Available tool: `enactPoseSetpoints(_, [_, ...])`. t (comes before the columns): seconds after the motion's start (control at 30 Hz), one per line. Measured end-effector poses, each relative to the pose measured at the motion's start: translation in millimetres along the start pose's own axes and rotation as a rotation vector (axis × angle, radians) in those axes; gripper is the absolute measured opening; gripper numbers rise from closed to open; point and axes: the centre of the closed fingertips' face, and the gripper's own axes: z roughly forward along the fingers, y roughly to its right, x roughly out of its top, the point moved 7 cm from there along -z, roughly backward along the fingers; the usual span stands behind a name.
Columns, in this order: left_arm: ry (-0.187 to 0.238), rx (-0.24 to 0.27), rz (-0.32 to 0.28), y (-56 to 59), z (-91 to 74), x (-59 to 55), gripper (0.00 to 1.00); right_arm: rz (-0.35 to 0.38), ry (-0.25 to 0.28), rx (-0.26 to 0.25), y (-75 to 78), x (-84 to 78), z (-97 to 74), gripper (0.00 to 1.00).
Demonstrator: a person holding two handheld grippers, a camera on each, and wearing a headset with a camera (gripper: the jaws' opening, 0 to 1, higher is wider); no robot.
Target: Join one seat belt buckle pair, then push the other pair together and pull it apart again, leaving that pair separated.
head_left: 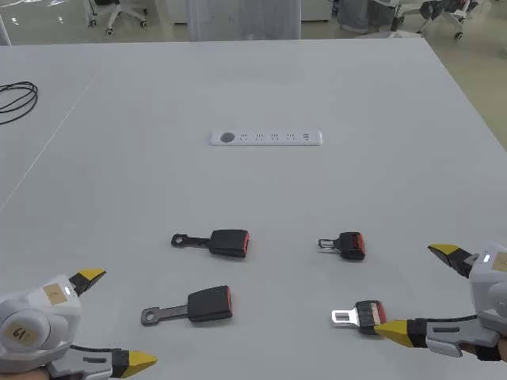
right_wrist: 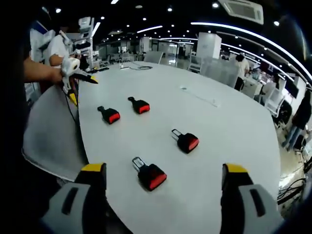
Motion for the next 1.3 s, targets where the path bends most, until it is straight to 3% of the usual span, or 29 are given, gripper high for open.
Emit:
enactPoseSetpoints(0.1, [0.087, 0.005, -0.041, 0.3, -2.8, 10.8, 1.0, 0.026, -0.005, -0.013, 3.3, -4.7, -4.9, 0.99])
enactPoseSetpoints(0.2, [0.121, -0.001, 0.011, -2.4, -6.5, 17.3, 1.0, 0.034, -0.013, -0.017, 2.7, -8.1, -8.4, 0.98])
enactPoseSetpoints(0.23, [0.121, 0.015, 0.052, -6.6, -9.7, 16.8, 1.0, 0.034, -0.013, -0.016, 1.8, -8.9, -10.2, 0.98])
enactPoseSetpoints(0.3, [0.126, 0.04, 0.027, -14.2, -13.7, 11.3, 1.0, 0.036, -0.015, -0.016, 0.5, -10.1, -11.7, 0.98])
enactPoseSetpoints(0.37, [0.126, 0.063, 0.006, -12.3, -16.1, 8.2, 0.99, 0.039, -0.018, -0.018, -0.1, -11.3, -12.0, 0.97])
enactPoseSetpoints(0.5, [0.084, 0.055, 0.044, -9.4, -19.1, -3.4, 0.95, 0.044, -0.025, -0.019, -1.8, -11.8, -12.2, 0.97])
enactPoseSetpoints(0.63, [0.054, 0.07, -0.006, -10.1, -15.6, -13.0, 0.92, 0.023, -0.033, -0.014, -3.1, -10.3, -10.1, 0.97])
enactPoseSetpoints(0.67, [0.096, 0.09, 0.042, -14.2, -16.3, -5.4, 0.92, 0.019, -0.037, -0.013, -3.0, -10.4, -8.9, 0.97])
enactPoseSetpoints(0.73, [0.135, 0.092, 0.049, -14.5, -17.5, -1.9, 0.95, 0.001, -0.051, -0.012, -3.4, -10.2, -5.7, 0.98])
enactPoseSetpoints(0.8, [0.078, 0.077, 0.002, -13.3, -17.0, -11.2, 0.95, -0.015, -0.049, -0.014, -3.7, -9.1, -3.2, 0.98])
enactPoseSetpoints(1.13, [0.059, 0.051, 0.017, -13.2, -13.3, -14.6, 0.95, -0.016, -0.069, -0.007, -4.4, -14.3, 6.3, 1.0])
enactPoseSetpoints(1.3, [0.012, 0.045, 0.025, -13.5, -9.2, -21.0, 1.0, 0.002, -0.081, -0.001, -3.9, -15.7, 7.1, 1.0])
